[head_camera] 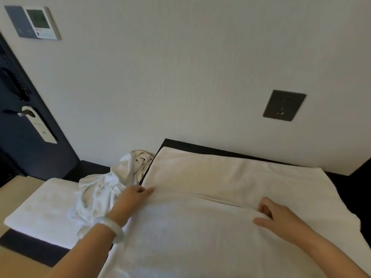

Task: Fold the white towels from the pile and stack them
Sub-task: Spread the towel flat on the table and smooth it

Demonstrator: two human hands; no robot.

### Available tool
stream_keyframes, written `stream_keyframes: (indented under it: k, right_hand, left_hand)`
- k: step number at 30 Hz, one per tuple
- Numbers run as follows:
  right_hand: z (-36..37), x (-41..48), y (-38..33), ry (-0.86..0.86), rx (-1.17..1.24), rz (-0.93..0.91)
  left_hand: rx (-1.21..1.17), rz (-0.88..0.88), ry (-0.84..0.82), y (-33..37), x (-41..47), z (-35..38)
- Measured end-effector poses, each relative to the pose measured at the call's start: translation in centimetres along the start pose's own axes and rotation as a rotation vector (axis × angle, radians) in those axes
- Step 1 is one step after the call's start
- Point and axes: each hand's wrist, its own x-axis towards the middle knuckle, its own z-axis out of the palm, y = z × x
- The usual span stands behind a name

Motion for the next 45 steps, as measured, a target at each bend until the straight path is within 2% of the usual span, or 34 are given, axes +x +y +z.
stream_keyframes:
  k: [2,4,6,10,12,14,16,20,24,29,32,35,39,45]
  right_hand:
    - [-1.1,-0.1,0.8,-0.116,-0.05,0.003]
    - [-2.8,-0.5,1.3,-0.128,0.017,-0.027]
    - [-5.5,-1.0,1.1,-0.062,0.117,-0.096]
    - [-12.8,-0.3,-0.8,-0.036,0.318,-0.189]
    - [-15.2,2.5,-2.2,-0.038,0.284,-0.215]
    - [-15.1,6.6,-3.0,0.034,0.182,-0.214]
    - [-12.7,10.5,-2.7,0.083,0.111,-0.142]
    - [-7.7,14.1,0.0,-0.002,-0.125,-0.063]
    - [-8.3,13.9,1.4,0.024,-0.008,-0.13]
    - [-14.6,12.7,1.1,-0.094,0.227,-0.199]
    - [-14.9,15.4,0.4,0.043,0.214,-0.21]
    - [-10.5,18.2,0.9,0.172,0.109,-0.136]
    - [-6.5,20.0,3.4,0.321,0.083,-0.062]
    - [-6.7,20.2,3.8,0.331,0.111,-0.081]
  left_hand:
    - [-0.159,-0.059,-0.073,1.4,1.0,-0.4]
    - [-0.322,-0.076,-0.167,2.1,1.1,-1.6]
    - [-0.416,0.009,-0.192,2.8,1.2,-3.3]
    - [-0.514,0.244,-0.082,6.6,2.6,-6.4]
    - [-0.46,0.307,0.001,8.5,4.5,-6.6]
    - [-0.387,0.291,0.064,9.1,6.9,-5.2]
    - [-0.309,0.222,0.047,8.2,9.2,-2.7]
    - [-0.1,0.123,0.01,5.5,11.7,0.9]
    - [-0.096,0.156,0.066,5.6,11.4,0.4]
    - [-0.195,0.278,0.111,7.4,11.2,-4.1]
    - [-0.089,0.267,0.162,8.7,13.3,-3.0]
    - [0.053,0.2,0.163,7.4,15.1,1.1]
    - [0.023,0.156,0.264,5.7,16.2,3.3]
    - [0.036,0.165,0.311,5.6,16.8,3.5]
